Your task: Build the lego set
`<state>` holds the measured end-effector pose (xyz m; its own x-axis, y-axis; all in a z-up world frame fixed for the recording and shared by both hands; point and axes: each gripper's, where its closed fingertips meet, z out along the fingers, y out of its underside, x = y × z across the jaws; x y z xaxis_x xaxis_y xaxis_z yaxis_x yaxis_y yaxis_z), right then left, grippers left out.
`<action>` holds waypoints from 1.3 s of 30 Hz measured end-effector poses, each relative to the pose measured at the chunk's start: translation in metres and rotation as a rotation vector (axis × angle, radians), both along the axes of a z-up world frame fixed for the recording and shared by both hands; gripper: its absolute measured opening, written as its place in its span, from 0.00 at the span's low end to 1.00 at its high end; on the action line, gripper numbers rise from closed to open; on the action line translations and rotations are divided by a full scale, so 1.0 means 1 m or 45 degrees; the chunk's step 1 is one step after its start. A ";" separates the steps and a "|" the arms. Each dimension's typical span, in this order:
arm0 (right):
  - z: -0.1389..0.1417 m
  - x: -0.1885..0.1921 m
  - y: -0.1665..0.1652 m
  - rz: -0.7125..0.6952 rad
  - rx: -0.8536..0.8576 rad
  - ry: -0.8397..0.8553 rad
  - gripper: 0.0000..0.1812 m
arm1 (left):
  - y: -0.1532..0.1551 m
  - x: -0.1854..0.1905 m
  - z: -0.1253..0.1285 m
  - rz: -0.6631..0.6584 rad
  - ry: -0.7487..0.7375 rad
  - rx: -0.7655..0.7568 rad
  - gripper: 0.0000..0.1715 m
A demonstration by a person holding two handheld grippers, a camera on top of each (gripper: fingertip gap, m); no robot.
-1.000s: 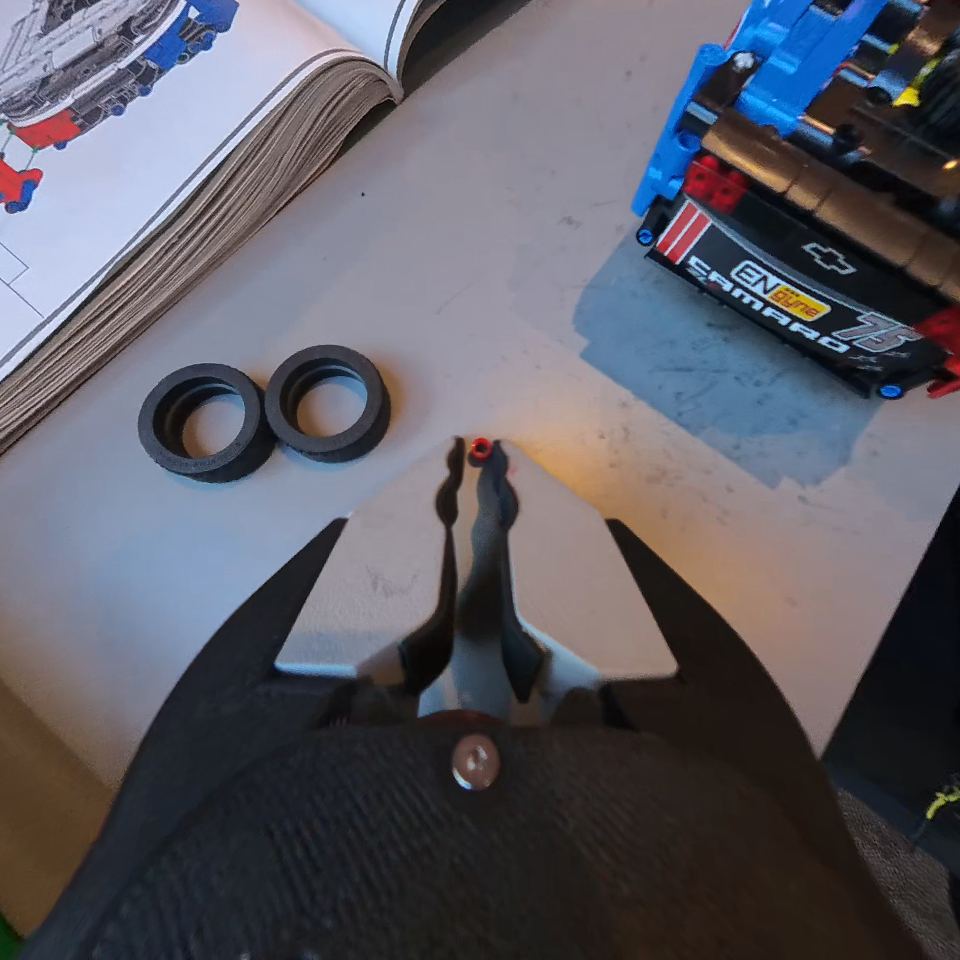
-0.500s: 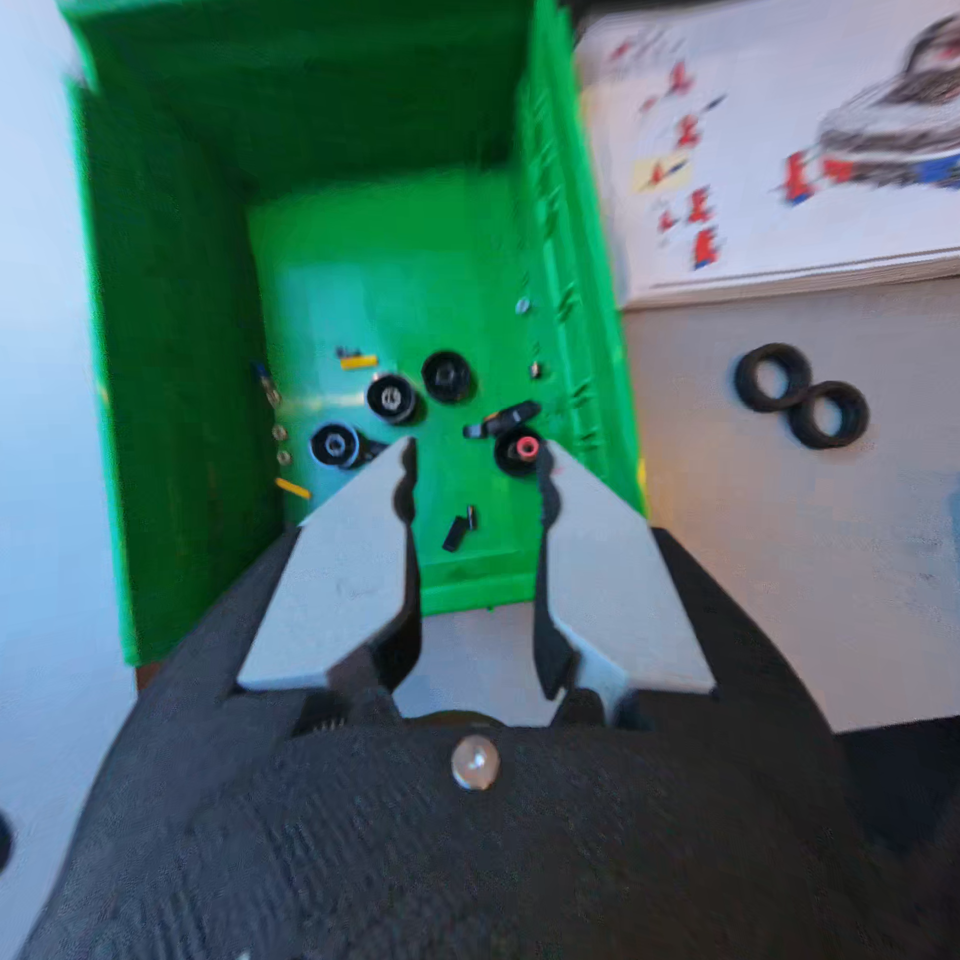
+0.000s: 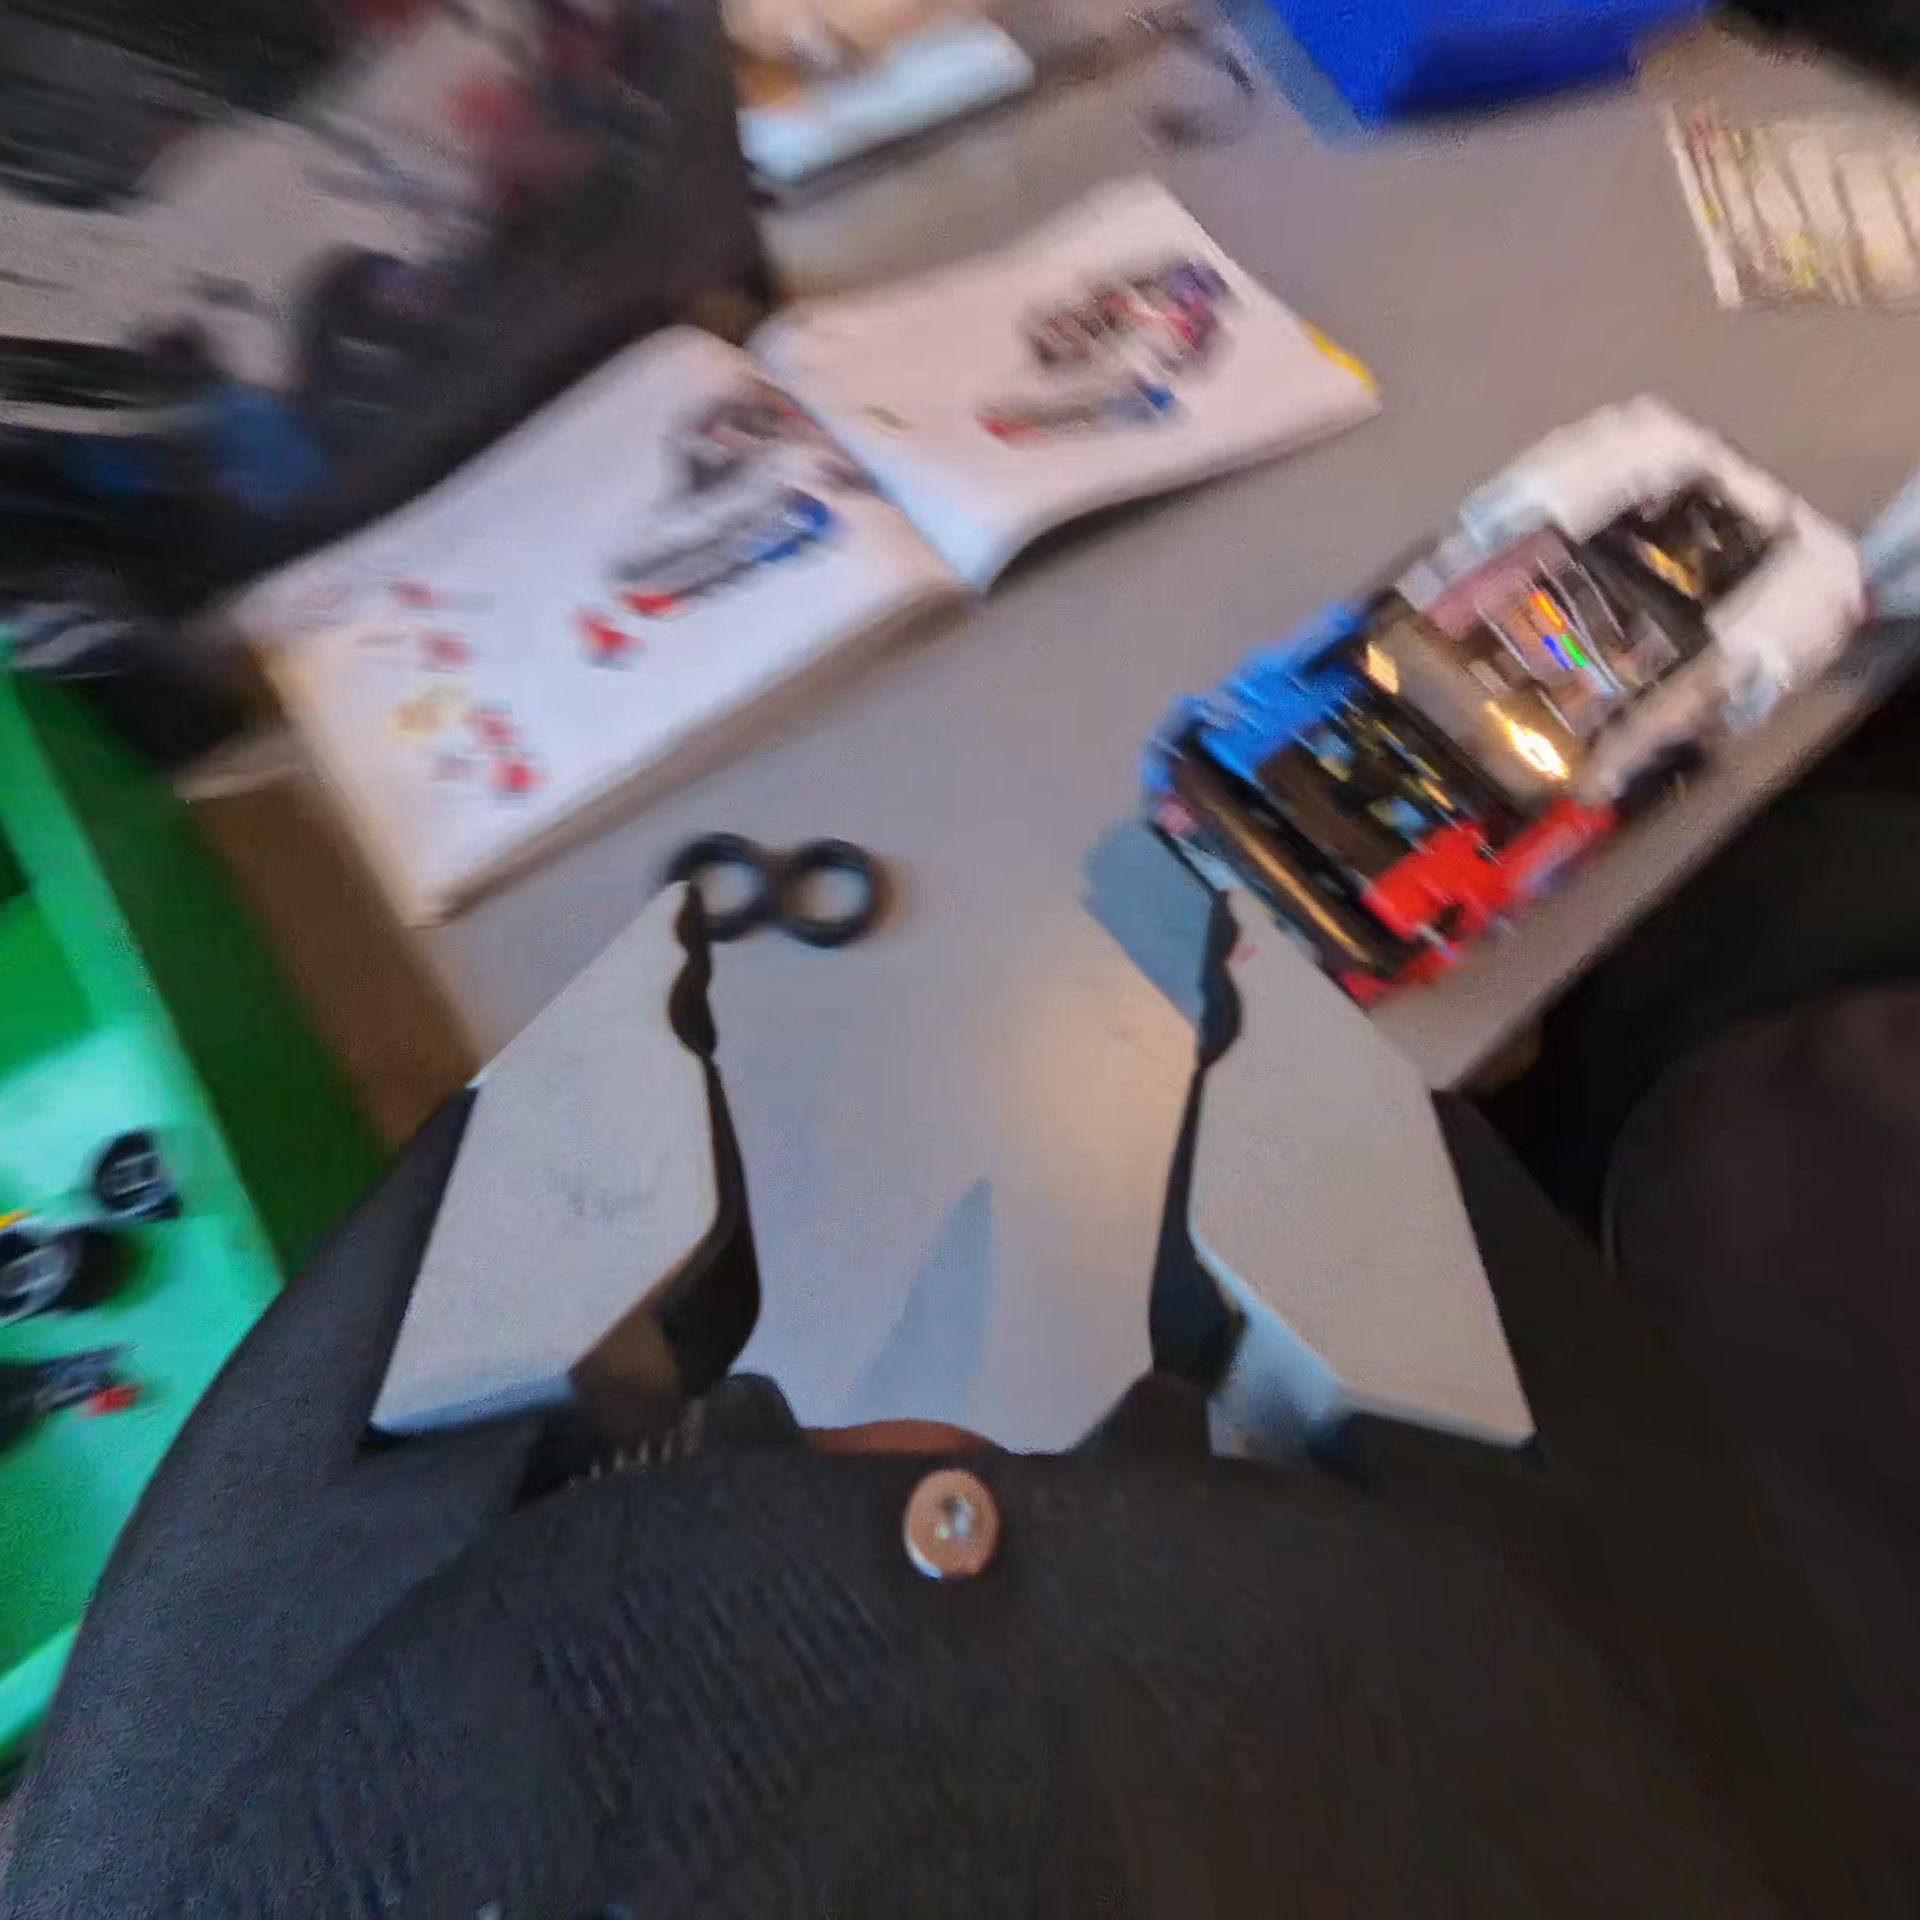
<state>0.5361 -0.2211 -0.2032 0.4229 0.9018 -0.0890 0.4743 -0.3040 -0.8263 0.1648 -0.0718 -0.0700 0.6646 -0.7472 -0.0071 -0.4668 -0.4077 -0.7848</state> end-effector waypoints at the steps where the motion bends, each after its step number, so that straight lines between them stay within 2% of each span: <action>1: -0.001 -0.002 -0.003 0.017 0.013 -0.017 0.02 | -0.021 0.025 -0.023 -0.071 0.085 -0.028 0.60; 4: -0.005 -0.006 -0.005 0.038 0.056 -0.073 0.01 | -0.066 0.076 -0.088 -0.239 0.246 -0.132 0.66; 5: -0.005 -0.007 -0.005 0.043 0.069 -0.076 0.01 | -0.070 0.081 -0.104 -0.251 0.309 -0.142 0.69; 7: 0.001 -0.011 -0.005 0.052 0.104 -0.046 0.01 | -0.066 0.084 -0.117 -0.233 0.371 -0.126 0.69; 10: 0.005 -0.014 0.001 0.034 0.137 -0.014 0.00 | -0.059 0.094 -0.114 -0.256 0.250 -0.155 0.69; 14: 0.004 -0.018 0.003 0.041 0.193 -0.058 0.02 | -0.061 0.107 -0.111 -0.356 0.078 -0.287 0.71; 18: 0.002 -0.019 0.004 0.040 0.269 -0.116 0.02 | -0.062 0.112 -0.120 -0.385 0.083 -0.348 0.70; 23: 0.003 -0.015 0.002 0.069 0.339 -0.158 0.02 | -0.068 0.119 -0.128 -0.443 0.105 -0.375 0.61; 25: 0.007 -0.012 0.000 0.071 0.338 -0.151 0.02 | -0.064 0.108 -0.131 -0.402 0.172 -0.371 0.64; 27: 0.009 -0.009 0.000 0.055 0.323 -0.124 0.03 | -0.057 0.100 -0.113 -0.353 0.168 -0.294 0.64; 29: 0.008 -0.009 0.001 0.047 0.316 -0.115 0.03 | -0.050 0.107 -0.076 -0.332 0.184 -0.155 0.63; 31: 0.006 -0.013 0.001 0.058 0.314 -0.118 0.03 | -0.054 0.144 -0.042 -0.445 0.271 0.026 0.70; 33: 0.002 -0.016 0.002 0.066 0.307 -0.135 0.03 | -0.074 0.208 -0.027 -0.690 0.299 0.067 0.77; 36: 0.002 -0.018 0.001 0.069 0.309 -0.134 0.03 | -0.096 0.281 -0.047 -1.013 0.450 -0.029 0.82; 39: 0.001 -0.018 0.000 0.067 0.307 -0.144 0.03 | -0.092 0.302 -0.086 -1.134 0.733 -0.089 0.85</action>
